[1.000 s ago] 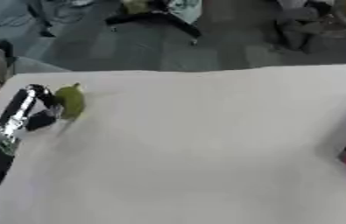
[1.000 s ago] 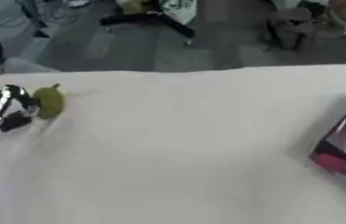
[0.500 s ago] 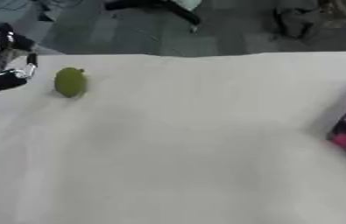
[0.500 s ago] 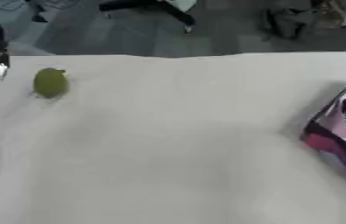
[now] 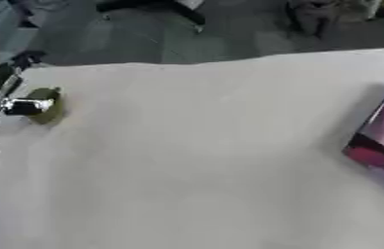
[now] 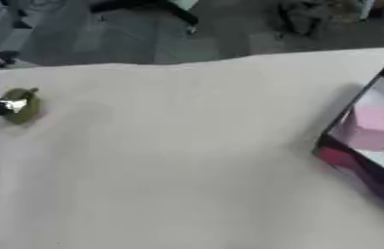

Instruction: Pick up the objects with one hand, pass them to the other hand, and then place them into the box on the other side of the table.

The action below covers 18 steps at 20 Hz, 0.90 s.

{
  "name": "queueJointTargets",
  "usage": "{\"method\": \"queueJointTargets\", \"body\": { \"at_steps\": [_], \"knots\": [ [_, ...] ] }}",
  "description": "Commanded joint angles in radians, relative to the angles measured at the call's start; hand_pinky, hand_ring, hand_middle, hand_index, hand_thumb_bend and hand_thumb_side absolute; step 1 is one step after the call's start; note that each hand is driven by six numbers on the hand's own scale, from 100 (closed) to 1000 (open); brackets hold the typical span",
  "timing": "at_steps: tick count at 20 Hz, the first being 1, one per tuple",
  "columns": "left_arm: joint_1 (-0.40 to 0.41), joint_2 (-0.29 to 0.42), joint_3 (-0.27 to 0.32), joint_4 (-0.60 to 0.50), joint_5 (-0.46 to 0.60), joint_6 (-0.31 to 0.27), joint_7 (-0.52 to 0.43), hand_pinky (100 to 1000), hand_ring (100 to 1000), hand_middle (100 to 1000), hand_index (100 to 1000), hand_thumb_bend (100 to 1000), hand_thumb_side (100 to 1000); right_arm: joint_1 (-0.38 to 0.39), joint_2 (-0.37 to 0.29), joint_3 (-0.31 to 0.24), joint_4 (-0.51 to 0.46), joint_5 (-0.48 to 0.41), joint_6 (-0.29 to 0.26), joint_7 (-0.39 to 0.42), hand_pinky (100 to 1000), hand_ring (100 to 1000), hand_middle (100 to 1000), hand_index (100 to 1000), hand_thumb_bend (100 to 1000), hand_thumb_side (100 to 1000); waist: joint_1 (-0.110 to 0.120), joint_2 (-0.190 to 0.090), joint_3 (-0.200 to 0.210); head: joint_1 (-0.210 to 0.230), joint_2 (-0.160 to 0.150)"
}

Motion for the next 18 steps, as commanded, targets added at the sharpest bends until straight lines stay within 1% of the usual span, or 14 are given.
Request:
{"method": "queueJointTargets", "body": {
  "at_steps": [1,2,3,7,8,9,11,13,15,16,18],
  "knots": [
    [-0.003,0.069,-0.016,0.046,-0.059,0.025,0.099,859,859,872,970,320,151,-0.008,-0.007,-0.003,-0.018,-0.024,0.033,-0.018,856,877,824,999,534,416,0.0,-0.012,0.002,0.008,-0.007],
    [0.0,0.073,-0.022,0.062,-0.066,0.034,0.12,857,856,868,971,324,129,-0.007,-0.007,-0.003,-0.018,-0.03,0.036,-0.026,856,877,824,999,541,419,0.0,-0.01,0.004,0.009,-0.007],
    [0.004,0.077,-0.029,0.081,-0.072,0.045,0.137,854,852,865,972,306,171,-0.006,-0.007,-0.002,-0.018,-0.036,0.038,-0.032,856,877,824,999,533,417,0.001,-0.009,0.005,0.01,-0.007],
    [0.023,0.084,-0.066,0.165,-0.084,0.083,0.178,824,820,840,964,276,202,-0.003,-0.007,0.0,-0.018,-0.052,0.041,-0.047,857,877,824,999,531,419,0.001,-0.011,0.003,0.013,-0.011],
    [0.027,0.084,-0.078,0.185,-0.087,0.088,0.184,799,796,819,950,326,153,-0.002,-0.007,0.0,-0.018,-0.055,0.04,-0.048,857,877,824,999,531,420,0.0,-0.013,0.003,0.013,-0.011],
    [0.031,0.085,-0.091,0.204,-0.094,0.089,0.188,787,784,808,940,259,225,-0.001,-0.007,0.0,-0.018,-0.056,0.04,-0.048,857,878,825,999,530,420,-0.001,-0.015,0.004,0.015,-0.01],
    [0.036,0.085,-0.112,0.23,-0.109,0.087,0.192,735,734,763,899,222,237,0.002,-0.008,-0.001,-0.018,-0.057,0.038,-0.047,857,878,825,999,529,421,-0.003,-0.02,0.008,0.017,-0.006],
    [0.039,0.082,-0.123,0.247,-0.122,0.08,0.198,640,604,635,800,100,229,0.004,-0.01,-0.002,-0.018,-0.055,0.036,-0.044,857,878,826,1000,528,423,-0.006,-0.027,0.017,0.021,-0.001],
    [0.038,0.076,-0.118,0.25,-0.113,0.07,0.218,552,468,495,669,100,244,0.006,-0.012,-0.002,-0.018,-0.051,0.032,-0.04,858,878,826,1000,526,424,-0.007,-0.035,0.029,0.023,0.005],
    [0.038,0.072,-0.112,0.246,-0.098,0.056,0.232,533,408,433,594,100,250,0.008,-0.013,-0.003,-0.018,-0.045,0.028,-0.037,858,879,826,1000,525,424,-0.008,-0.04,0.037,0.024,0.007],
    [0.039,0.064,-0.1,0.227,-0.058,0.007,0.247,515,366,386,541,100,262,0.013,-0.015,-0.004,-0.018,-0.036,0.023,-0.029,859,879,827,1000,523,426,-0.012,-0.052,0.054,0.02,0.014]
  ]
}}
